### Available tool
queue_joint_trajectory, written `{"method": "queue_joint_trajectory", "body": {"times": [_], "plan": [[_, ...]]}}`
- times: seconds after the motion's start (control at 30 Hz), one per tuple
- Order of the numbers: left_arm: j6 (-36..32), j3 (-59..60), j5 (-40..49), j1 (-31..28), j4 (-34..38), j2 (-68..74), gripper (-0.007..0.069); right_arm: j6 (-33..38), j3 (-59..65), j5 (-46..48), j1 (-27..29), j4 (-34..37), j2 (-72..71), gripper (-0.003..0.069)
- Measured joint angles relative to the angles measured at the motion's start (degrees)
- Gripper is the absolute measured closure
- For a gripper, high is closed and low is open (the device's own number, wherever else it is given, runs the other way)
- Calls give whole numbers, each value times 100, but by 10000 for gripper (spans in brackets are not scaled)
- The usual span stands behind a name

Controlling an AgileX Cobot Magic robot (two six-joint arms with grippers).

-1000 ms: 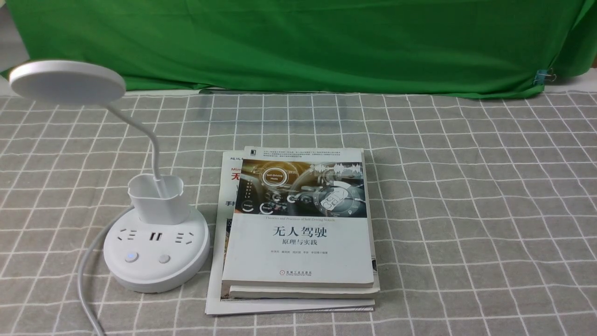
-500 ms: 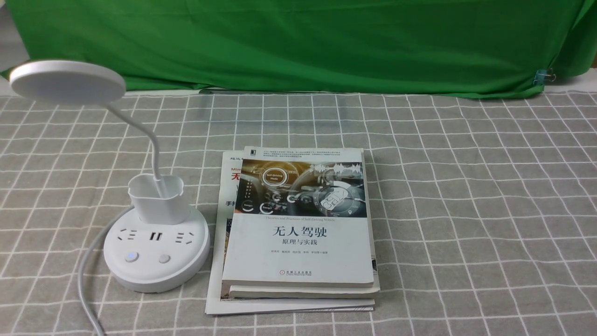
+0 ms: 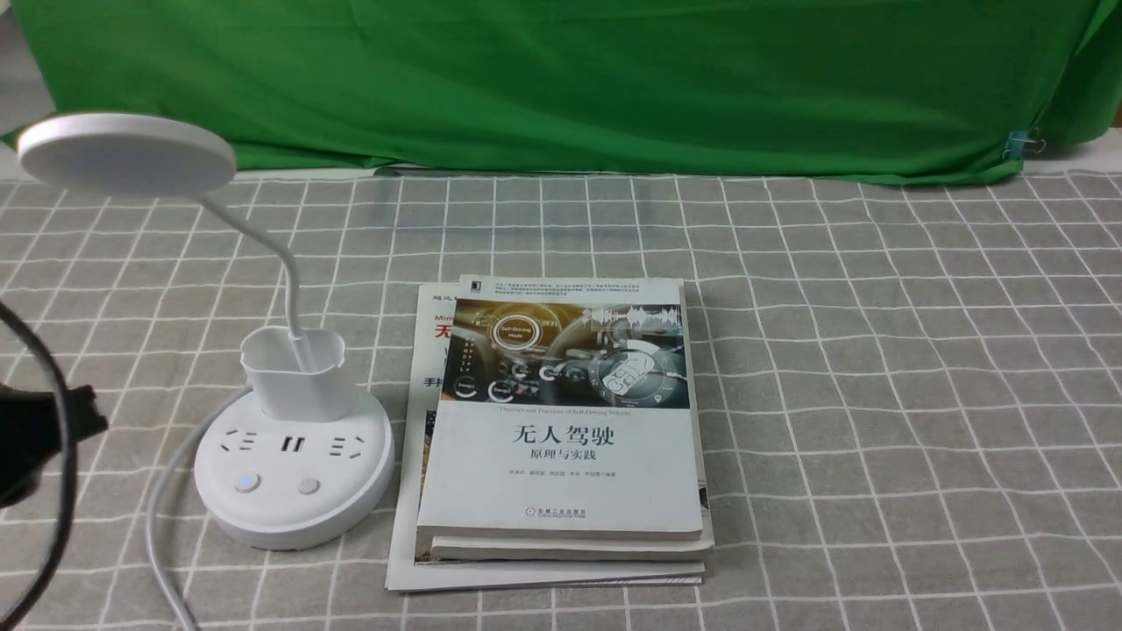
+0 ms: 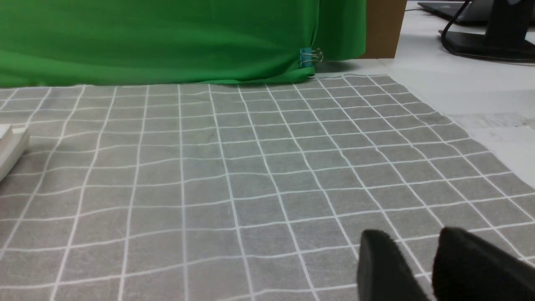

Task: Turn on the desk lamp on the grey coffee tablecloth with your hand.
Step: 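Press the power button on the lamp base to turn the lamp on with the left gripper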

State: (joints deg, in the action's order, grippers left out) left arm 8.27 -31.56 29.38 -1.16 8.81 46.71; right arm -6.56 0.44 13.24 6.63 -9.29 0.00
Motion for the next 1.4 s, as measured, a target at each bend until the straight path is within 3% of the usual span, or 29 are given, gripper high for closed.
{"method": "queue_joint_trajectory", "body": {"times": [0.23, 0.37, 0.43, 0.57, 0.7, 1.03, 1.4], "plan": [[-1823, -266, 449, 0, 1251, 1483, 604, 0, 0, 0, 0, 0, 0, 414], [-2266, -502, 531, 351, 1393, 1999, 604, 0, 0, 0, 0, 0, 0, 414], [-2154, -567, 490, 575, 1212, 2120, 604, 0, 0, 0, 0, 0, 0, 414], [-996, -736, 104, 1438, -127, 2590, 604, 0, 0, 0, 0, 0, 0, 414], [-233, -805, -234, 1772, -984, 3060, 604, 0, 0, 0, 0, 0, 0, 414], [-86, -805, -900, 1784, -1273, 3704, 604, 0, 0, 0, 0, 0, 0, 414], [-74, -813, -978, 1784, -1291, 3958, 604, 0, 0, 0, 0, 0, 0, 414]]}}
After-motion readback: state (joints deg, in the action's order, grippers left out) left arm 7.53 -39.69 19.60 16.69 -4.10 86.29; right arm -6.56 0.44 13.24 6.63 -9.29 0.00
